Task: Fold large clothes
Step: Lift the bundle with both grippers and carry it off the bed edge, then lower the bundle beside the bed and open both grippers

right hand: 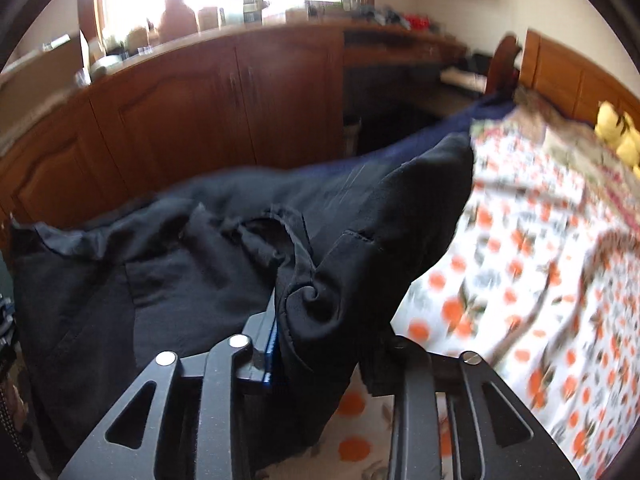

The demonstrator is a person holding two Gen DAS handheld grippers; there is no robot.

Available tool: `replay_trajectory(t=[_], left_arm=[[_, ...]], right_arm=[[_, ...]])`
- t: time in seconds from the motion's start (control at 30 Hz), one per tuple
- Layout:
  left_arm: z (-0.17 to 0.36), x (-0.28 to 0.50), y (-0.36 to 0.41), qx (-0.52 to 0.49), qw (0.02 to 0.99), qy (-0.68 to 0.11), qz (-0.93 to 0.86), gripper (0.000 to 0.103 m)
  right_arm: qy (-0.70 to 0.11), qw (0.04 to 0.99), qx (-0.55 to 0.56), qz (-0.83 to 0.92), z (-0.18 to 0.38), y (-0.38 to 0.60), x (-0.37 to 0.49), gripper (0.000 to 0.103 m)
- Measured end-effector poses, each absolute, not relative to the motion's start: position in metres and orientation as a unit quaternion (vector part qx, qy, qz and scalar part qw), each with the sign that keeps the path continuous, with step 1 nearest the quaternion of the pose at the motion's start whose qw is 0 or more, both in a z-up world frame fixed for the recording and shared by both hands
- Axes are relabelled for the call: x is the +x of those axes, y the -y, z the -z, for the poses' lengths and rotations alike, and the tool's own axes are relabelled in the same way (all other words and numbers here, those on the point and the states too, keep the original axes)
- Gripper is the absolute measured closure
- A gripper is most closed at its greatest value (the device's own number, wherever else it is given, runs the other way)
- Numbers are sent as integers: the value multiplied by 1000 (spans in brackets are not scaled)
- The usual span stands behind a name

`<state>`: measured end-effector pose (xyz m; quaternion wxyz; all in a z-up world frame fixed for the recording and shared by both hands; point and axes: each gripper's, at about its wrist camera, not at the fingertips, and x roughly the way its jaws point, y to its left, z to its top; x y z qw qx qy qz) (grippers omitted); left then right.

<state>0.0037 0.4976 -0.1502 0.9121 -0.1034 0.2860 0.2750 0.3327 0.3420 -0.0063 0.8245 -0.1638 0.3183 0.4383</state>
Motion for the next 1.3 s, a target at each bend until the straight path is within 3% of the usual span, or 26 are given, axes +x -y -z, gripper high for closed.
replay_trajectory(t=[0.13,0.17,0.2,0.33,0.37,0.4,0.63,0.93,1.03,1.3], left_arm=[[152,-10,-494,-97,915,-274,-282,91],[151,-15,-493,-95,915,-271,-284,85],[148,-16,-493,-96,916,-268,-283,73],[139,-33,-493,-110,917,-260,-281,45],[136,-33,-492,-112,918,-256,-280,27],[134,-36,-490,-113,919,-252,-280,16],[121,-48,-472,-97,920,-241,-293,16],[122,-54,-472,-103,913,-249,-307,16],[120,-54,-468,-101,913,-252,-304,16],[96,-39,-427,-81,930,-234,-273,12]], right_arm=[[-314,828,-160,-436,24,-323,338,52],[-311,831,-163,-433,25,-318,338,52],[-306,830,-165,-435,26,-314,337,52],[-278,834,-182,-441,24,-301,326,52],[-276,834,-182,-442,23,-302,322,52],[-271,836,-183,-440,22,-301,318,52],[-206,861,-188,-426,8,-304,286,52],[-296,747,-215,-556,62,-372,257,52],[-290,749,-230,-551,78,-378,258,52],[-263,763,-217,-549,55,-314,250,52]])
